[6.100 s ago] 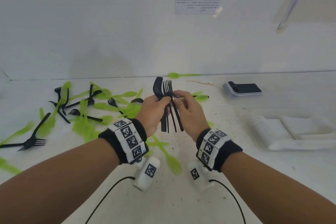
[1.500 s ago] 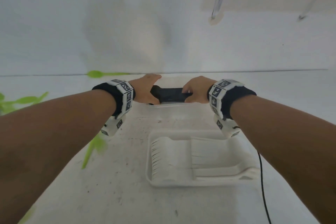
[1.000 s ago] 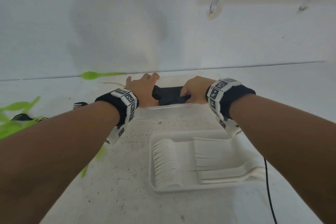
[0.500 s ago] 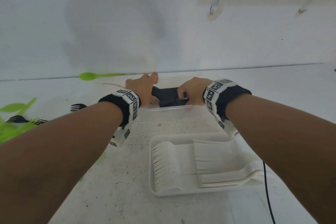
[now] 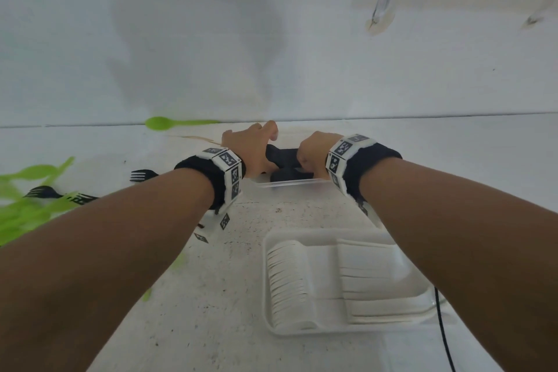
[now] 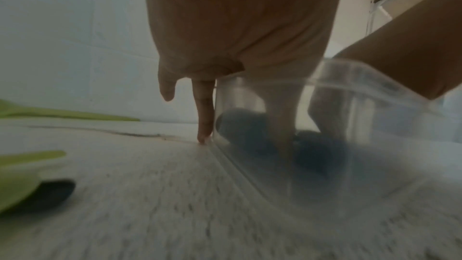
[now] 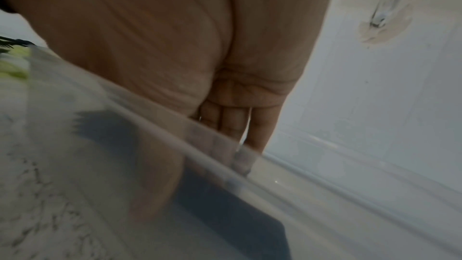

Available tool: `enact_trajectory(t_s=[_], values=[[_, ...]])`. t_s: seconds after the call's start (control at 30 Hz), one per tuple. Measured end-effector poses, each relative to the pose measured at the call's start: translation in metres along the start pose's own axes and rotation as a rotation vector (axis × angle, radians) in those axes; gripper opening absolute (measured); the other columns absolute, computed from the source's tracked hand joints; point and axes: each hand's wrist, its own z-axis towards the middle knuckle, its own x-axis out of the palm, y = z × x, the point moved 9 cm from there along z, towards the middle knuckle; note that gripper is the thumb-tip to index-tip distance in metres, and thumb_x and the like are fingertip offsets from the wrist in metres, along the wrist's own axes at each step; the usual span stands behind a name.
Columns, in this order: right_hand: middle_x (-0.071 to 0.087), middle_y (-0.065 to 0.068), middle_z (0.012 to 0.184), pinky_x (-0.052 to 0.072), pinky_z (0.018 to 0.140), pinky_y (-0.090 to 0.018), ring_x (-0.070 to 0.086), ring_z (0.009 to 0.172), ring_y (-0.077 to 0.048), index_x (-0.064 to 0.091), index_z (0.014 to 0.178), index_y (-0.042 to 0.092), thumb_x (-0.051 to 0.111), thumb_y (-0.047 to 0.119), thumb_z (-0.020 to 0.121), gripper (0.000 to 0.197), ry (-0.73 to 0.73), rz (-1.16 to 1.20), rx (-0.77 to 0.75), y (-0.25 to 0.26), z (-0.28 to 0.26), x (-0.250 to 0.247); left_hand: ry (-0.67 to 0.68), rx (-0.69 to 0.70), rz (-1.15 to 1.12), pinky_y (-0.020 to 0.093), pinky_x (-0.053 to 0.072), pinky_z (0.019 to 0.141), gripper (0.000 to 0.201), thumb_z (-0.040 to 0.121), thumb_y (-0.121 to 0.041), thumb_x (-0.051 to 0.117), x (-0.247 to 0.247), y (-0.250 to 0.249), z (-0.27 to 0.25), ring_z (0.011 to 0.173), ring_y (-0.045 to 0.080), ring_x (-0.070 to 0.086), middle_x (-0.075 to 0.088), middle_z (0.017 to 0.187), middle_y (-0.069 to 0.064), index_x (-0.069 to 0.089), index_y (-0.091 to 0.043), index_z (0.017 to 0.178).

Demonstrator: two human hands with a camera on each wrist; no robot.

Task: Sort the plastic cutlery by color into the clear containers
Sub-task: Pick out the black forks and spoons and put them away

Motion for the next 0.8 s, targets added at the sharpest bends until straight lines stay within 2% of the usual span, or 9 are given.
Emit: enact_trajectory(t_s=[0.1, 0.17, 0.2, 0.27, 0.37, 0.5, 0.6, 0.73, 0.8], values=[[0.068, -0.007, 0.108, 0.052, 0.079, -0.031, 0.066, 0.083, -0.024, 0.068, 0.116, 0.008, 0.068, 0.025, 0.096, 0.025, 0.032, 0.086, 0.09, -0.007, -0.004, 0.005, 0.141, 0.018, -0.013, 0.05, 0.037, 0.11, 0.082, 0.078, -0.051, 0.076, -0.002, 0.004, -0.001, 0.121, 0.023, 0.056, 0.051, 0.141, -0.005, 0.033, -0.035, 0.146], [0.068, -0.008, 0.111, 0.05, 0.07, -0.033, 0.066, 0.081, -0.026, 0.067, 0.115, 0.01, 0.068, 0.018, 0.092, 0.024, -0.133, 0.169, 0.041, -0.011, -0.005, -0.002, 0.237, 0.044, -0.053, 0.049, 0.037, 0.114, 0.093, 0.082, -0.044, 0.078, -0.003, 0.006, -0.003, 0.138, 0.023, 0.045, 0.038, 0.157, -0.003, 0.022, -0.036, 0.157], [0.067, -0.009, 0.111, 0.048, 0.07, -0.034, 0.067, 0.088, -0.03, 0.066, 0.116, 0.012, 0.067, 0.017, 0.091, 0.025, -0.224, 0.201, 0.019, -0.013, -0.009, -0.007, 0.269, 0.059, -0.084, 0.047, 0.037, 0.116, 0.095, 0.084, -0.039, 0.077, -0.003, 0.007, -0.003, 0.142, 0.022, 0.04, 0.032, 0.161, -0.002, 0.019, -0.035, 0.159], [0.067, -0.011, 0.113, 0.05, 0.077, -0.038, 0.067, 0.104, -0.034, 0.066, 0.117, 0.016, 0.063, 0.02, 0.093, 0.024, -0.267, 0.22, -0.014, -0.014, -0.014, -0.008, 0.286, 0.071, -0.116, 0.044, 0.036, 0.116, 0.095, 0.086, -0.035, 0.076, -0.001, 0.008, -0.004, 0.145, 0.022, 0.036, 0.027, 0.164, -0.001, 0.016, -0.036, 0.16], [0.069, -0.009, 0.112, 0.054, 0.083, -0.038, 0.067, 0.106, -0.032, 0.069, 0.113, 0.017, 0.062, 0.022, 0.094, 0.021, -0.261, 0.242, -0.022, -0.013, -0.014, -0.011, 0.263, 0.054, -0.096, 0.047, 0.034, 0.117, 0.097, 0.085, -0.04, 0.075, 0.0, 0.009, -0.006, 0.146, 0.026, 0.034, 0.022, 0.166, -0.002, 0.013, -0.041, 0.16], [0.07, -0.009, 0.112, 0.043, 0.062, -0.027, 0.061, 0.082, -0.025, 0.067, 0.114, 0.007, 0.075, 0.023, 0.085, 0.034, -0.15, 0.212, -0.027, -0.008, 0.001, -0.006, 0.361, 0.027, -0.111, 0.047, 0.032, 0.118, 0.115, 0.074, -0.052, 0.072, 0.002, 0.008, -0.011, 0.15, 0.024, 0.027, 0.009, 0.168, -0.007, -0.001, -0.04, 0.162], [0.07, -0.006, 0.11, 0.033, 0.051, -0.025, 0.061, 0.083, -0.021, 0.068, 0.112, 0.009, 0.077, 0.029, 0.086, 0.034, -0.071, 0.183, -0.034, -0.001, 0.011, -0.006, 0.304, 0.042, 0.053, 0.054, 0.028, 0.12, 0.12, 0.076, -0.051, 0.08, 0.002, 0.003, -0.011, 0.146, 0.029, 0.034, 0.013, 0.167, 0.0, -0.003, -0.033, 0.162], [0.069, 0.0, 0.089, 0.032, 0.046, -0.024, 0.057, 0.064, -0.014, 0.071, 0.097, 0.014, 0.077, 0.033, 0.086, 0.022, -0.123, 0.205, -0.003, -0.005, 0.014, -0.011, 0.211, 0.032, 0.072, 0.058, 0.017, 0.122, 0.114, 0.075, -0.043, 0.081, 0.007, 0.001, -0.01, 0.139, 0.031, 0.043, 0.022, 0.162, 0.002, 0.007, -0.028, 0.16], [0.068, 0.001, 0.087, 0.035, 0.048, -0.024, 0.06, 0.067, -0.016, 0.071, 0.091, 0.016, 0.077, 0.032, 0.085, 0.018, -0.141, 0.224, 0.002, -0.006, 0.012, -0.01, 0.199, 0.025, 0.061, 0.058, 0.018, 0.121, 0.111, 0.075, -0.043, 0.081, 0.008, 0.0, -0.011, 0.137, 0.031, 0.045, 0.023, 0.161, 0.002, 0.01, -0.027, 0.159]])
